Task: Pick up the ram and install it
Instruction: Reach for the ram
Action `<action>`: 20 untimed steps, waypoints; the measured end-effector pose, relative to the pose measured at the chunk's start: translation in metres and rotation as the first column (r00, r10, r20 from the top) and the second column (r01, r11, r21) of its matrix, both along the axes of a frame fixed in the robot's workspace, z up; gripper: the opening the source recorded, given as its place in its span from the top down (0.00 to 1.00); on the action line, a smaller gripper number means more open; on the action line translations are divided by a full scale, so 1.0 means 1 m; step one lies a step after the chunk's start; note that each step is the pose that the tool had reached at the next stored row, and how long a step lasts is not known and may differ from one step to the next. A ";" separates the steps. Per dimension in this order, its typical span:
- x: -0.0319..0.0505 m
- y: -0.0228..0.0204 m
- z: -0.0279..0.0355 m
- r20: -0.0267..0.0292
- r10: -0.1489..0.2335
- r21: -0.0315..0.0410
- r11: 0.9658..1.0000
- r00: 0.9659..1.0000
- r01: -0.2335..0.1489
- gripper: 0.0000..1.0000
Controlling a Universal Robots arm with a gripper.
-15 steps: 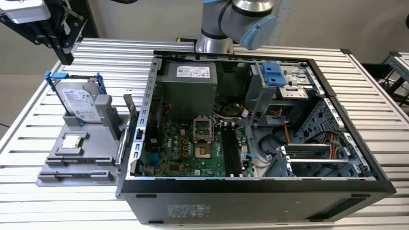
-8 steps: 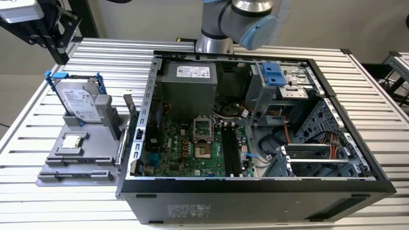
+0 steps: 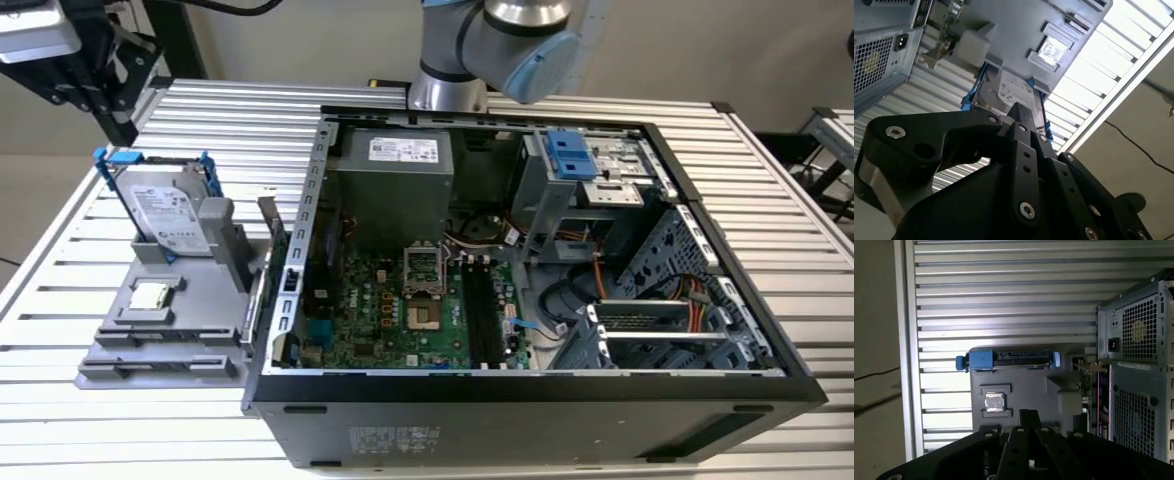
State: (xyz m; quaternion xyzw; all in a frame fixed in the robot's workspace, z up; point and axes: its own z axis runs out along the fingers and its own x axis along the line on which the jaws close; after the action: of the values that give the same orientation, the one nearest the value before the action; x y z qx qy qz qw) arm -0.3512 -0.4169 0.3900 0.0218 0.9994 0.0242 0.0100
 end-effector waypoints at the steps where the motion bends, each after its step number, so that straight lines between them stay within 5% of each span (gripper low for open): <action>1: 0.0000 -0.0032 -0.0002 0.000 0.000 0.000 1.000 1.000 0.000 1.00; 12: -0.0014 -0.0364 -0.0034 0.000 -0.005 0.000 1.000 1.000 0.005 1.00; 20: -0.0033 -0.0646 -0.0063 0.000 -0.006 0.000 1.000 1.000 0.006 1.00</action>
State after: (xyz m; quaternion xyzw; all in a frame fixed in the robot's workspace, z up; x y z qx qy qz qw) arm -0.3545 -0.4815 0.3837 0.0250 0.9993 0.0242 0.0101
